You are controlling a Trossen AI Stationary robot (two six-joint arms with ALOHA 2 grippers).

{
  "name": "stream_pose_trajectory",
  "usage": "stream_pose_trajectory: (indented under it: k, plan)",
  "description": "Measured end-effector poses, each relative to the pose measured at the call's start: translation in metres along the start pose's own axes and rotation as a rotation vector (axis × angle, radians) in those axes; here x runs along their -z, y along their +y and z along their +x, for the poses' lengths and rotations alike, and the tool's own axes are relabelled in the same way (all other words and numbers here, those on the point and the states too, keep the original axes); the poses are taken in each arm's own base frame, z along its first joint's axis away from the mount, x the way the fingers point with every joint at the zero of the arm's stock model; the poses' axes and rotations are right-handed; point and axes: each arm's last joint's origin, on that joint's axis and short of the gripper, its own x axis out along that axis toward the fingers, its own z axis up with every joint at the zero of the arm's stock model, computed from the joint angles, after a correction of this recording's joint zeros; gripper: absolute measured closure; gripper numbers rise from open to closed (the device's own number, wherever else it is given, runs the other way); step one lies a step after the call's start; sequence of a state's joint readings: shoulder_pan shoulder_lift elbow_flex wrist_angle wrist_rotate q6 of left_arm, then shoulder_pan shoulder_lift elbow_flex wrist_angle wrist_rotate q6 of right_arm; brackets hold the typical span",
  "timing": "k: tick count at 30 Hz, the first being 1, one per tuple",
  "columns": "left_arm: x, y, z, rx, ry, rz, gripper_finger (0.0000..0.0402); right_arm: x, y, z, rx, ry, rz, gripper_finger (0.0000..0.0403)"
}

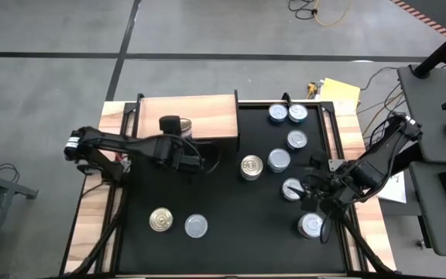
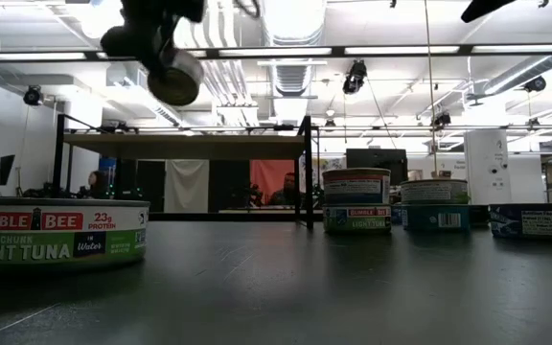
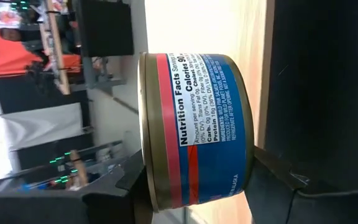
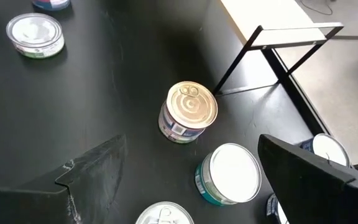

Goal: Stack canned seafood by type on shelf
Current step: Put the blue/pink tuna can on the shelf

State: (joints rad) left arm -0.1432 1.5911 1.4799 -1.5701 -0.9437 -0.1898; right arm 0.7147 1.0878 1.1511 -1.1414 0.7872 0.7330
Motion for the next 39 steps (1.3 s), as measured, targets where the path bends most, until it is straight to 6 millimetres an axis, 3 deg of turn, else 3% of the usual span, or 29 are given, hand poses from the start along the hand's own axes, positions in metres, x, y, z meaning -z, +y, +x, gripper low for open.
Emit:
stream_pose_trajectory:
  k: [7,20,39]
  plan:
    - [0.006,-0.014,0.011,-0.021,0.042,0.024,0.0228,0.001,0.009,0.007,0.015,0.016,0.014,0.0049]
    - [0.009,-0.023,0.018,-0.016,0.062,-0.089,0.0228,0.001,0.009,0.007,0.017,0.017,0.038,0.0049]
    - [0.017,-0.045,0.036,-0.055,0.092,-0.006,0.0218,0.001,0.009,0.007,0.017,0.015,0.002,0.0049]
